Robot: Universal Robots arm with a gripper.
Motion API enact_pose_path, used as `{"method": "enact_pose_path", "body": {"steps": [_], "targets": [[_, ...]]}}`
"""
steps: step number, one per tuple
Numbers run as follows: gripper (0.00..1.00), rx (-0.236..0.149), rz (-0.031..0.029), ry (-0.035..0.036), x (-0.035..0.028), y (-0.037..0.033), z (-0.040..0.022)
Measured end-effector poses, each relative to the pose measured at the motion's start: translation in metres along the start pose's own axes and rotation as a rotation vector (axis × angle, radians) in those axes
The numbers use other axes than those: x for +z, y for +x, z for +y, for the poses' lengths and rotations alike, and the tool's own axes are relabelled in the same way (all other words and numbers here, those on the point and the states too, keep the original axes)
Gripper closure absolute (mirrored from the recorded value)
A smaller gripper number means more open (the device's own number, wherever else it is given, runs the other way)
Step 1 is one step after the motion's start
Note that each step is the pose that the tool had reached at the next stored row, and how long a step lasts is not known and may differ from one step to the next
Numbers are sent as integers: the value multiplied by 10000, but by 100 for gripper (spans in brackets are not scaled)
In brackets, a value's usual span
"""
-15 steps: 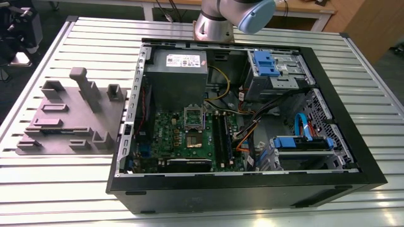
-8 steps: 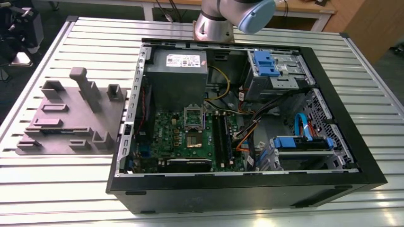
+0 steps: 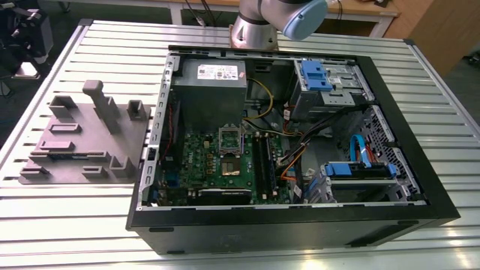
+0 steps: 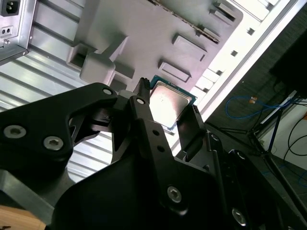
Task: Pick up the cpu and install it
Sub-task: 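Pick up the cpu and move it towards the insertion slot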
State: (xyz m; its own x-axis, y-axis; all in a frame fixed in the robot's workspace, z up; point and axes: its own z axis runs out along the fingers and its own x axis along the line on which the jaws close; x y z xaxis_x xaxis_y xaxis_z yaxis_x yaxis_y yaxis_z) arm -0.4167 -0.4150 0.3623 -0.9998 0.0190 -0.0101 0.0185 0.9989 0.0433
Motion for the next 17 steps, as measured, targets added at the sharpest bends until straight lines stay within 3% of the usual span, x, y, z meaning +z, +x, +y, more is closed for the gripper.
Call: {"method": "enact_pose_path", "body": {"steps": [17], "targets": [[53, 0, 0, 0, 0, -35, 1]]}}
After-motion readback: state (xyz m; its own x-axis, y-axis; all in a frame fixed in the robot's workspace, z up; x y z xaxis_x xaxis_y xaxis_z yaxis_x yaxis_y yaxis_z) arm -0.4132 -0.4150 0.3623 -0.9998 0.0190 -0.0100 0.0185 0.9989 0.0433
